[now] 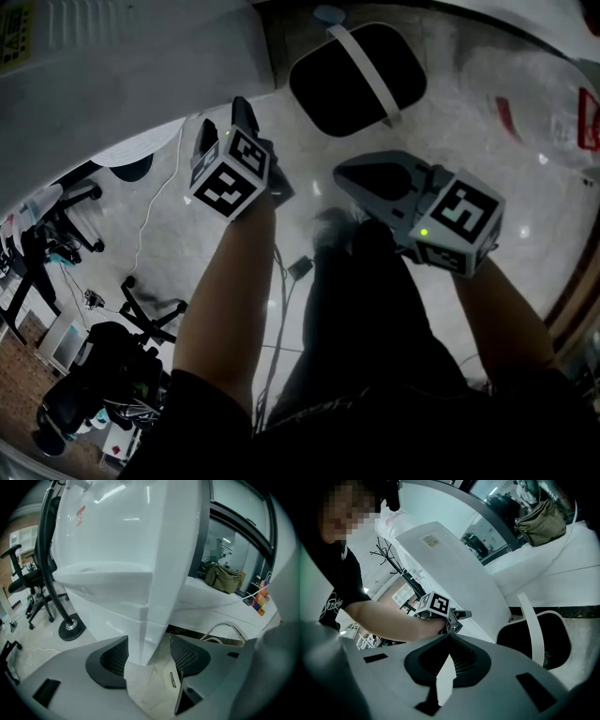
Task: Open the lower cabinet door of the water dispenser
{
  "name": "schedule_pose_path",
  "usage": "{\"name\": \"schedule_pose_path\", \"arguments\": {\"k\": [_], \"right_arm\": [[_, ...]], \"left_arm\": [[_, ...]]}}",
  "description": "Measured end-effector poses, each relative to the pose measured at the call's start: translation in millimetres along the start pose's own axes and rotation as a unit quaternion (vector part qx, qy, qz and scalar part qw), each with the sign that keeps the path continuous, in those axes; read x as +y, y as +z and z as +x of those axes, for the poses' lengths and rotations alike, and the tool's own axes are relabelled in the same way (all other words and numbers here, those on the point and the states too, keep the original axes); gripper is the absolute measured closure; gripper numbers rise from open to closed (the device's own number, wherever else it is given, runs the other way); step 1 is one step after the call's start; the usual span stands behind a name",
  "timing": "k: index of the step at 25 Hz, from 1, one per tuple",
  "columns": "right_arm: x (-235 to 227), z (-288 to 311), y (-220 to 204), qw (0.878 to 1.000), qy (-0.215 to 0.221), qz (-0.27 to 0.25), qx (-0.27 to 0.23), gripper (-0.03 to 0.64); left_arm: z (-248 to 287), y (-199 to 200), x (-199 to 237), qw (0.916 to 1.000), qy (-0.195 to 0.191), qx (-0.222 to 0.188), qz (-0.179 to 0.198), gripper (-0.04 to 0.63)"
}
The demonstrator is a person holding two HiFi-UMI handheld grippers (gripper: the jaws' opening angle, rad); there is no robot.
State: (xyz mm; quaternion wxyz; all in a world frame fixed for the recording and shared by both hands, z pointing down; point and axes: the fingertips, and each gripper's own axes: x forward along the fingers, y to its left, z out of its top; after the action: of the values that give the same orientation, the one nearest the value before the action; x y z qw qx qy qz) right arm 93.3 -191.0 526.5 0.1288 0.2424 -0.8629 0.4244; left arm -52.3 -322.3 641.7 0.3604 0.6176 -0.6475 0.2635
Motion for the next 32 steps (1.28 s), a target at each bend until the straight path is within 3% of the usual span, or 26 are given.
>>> {"name": "schedule_pose_path", "arguments": {"k": [3,11,18,32], "right_arm": [[1.7,1.6,1.2,1.000,0.007,-0.005,0.007,0.604],[2.9,1.3,7.5,1.000,0.010,-0.011,0.010,0.604],[4.0,1.8,7.2,1.000,0.014,-0.011,0.011,0.604],[-0.1,-4.2,5.3,1.000,0.009,-0.015,0.013,0.604]], "left_arm": [[1.4,6.2,4.3,0.9997,0.021,-0.009,-0.005,0.319],[1.3,9.8,4.6,0.9994,0.031,-0.012,-0.008,0.342],[1.5,9.8,3.7,0.9995,0.020,-0.019,0.013,0.367],[-0.2,7.5,3.3,0.9996,0.013,-0.021,0.012,0.380]]}}
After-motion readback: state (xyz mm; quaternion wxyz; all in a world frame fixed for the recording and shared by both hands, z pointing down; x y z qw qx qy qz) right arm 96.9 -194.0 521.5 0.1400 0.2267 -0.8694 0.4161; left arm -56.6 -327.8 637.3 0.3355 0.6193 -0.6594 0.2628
